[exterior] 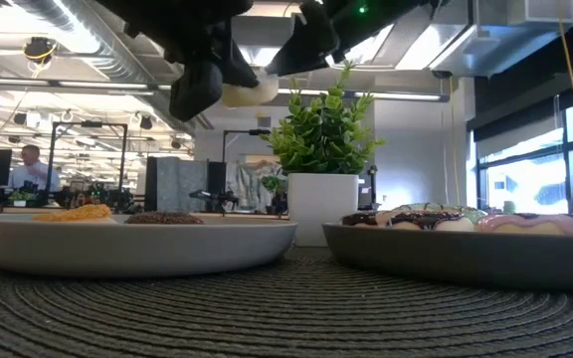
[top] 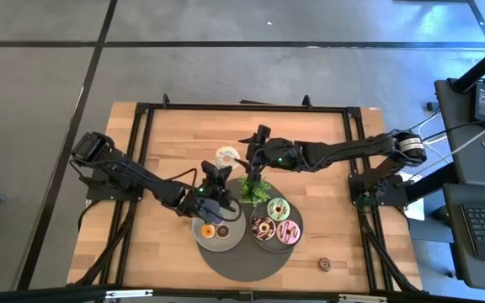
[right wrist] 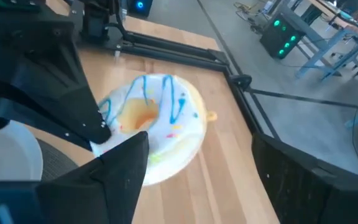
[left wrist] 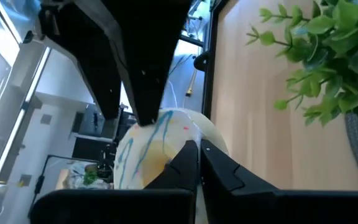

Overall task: Pick & Place donuts
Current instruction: Put the large white donut on the black plate

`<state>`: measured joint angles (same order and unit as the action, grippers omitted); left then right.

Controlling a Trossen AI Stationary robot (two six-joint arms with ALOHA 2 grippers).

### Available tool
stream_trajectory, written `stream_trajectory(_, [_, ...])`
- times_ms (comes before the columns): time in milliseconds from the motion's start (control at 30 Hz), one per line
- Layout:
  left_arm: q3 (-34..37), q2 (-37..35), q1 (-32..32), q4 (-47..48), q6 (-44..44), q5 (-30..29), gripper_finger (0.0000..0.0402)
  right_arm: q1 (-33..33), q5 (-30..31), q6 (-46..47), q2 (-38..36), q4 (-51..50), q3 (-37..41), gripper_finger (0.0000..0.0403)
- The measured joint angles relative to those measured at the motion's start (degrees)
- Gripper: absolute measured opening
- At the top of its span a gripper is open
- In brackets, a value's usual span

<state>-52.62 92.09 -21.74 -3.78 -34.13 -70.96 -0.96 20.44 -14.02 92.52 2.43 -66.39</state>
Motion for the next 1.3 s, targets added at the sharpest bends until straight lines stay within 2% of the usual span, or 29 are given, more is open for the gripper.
stream_trajectory(200, [0.0,0.0,0.13,-1.23,-0.26,-0.04,0.0002,-1.73,-0.04,-2.27,2.07,2.83,0.07,0.0286])
stream_trajectory(333, [0.0,-0.01,0.11,-1.21,-0.57,-0.02,0.0002,-2.42,1.07,-3.21,3.03,3.84,0.05,0.027])
stream_trajectory(467, [0.0,-0.02,0.18,-1.21,-0.71,-0.02,0.0002,-2.64,3.31,-4.39,3.18,3.99,0.07,0.0238])
stream_trajectory(800, [0.0,-0.02,0.13,-1.21,-0.7,0.05,0.0004,-2.61,3.44,-4.48,3.18,4.71,0.07,0.0144])
stream_trajectory(1067, [0.0,-0.04,0.13,-1.65,-1.2,0.62,0.0026,-2.61,3.46,-4.33,3.18,4.66,0.09,0.0068])
stream_trajectory(1300, [0.0,-0.07,0.02,-2.08,-6.02,1.07,0.0041,-2.61,3.48,-4.24,3.18,4.66,0.11,0.0027])
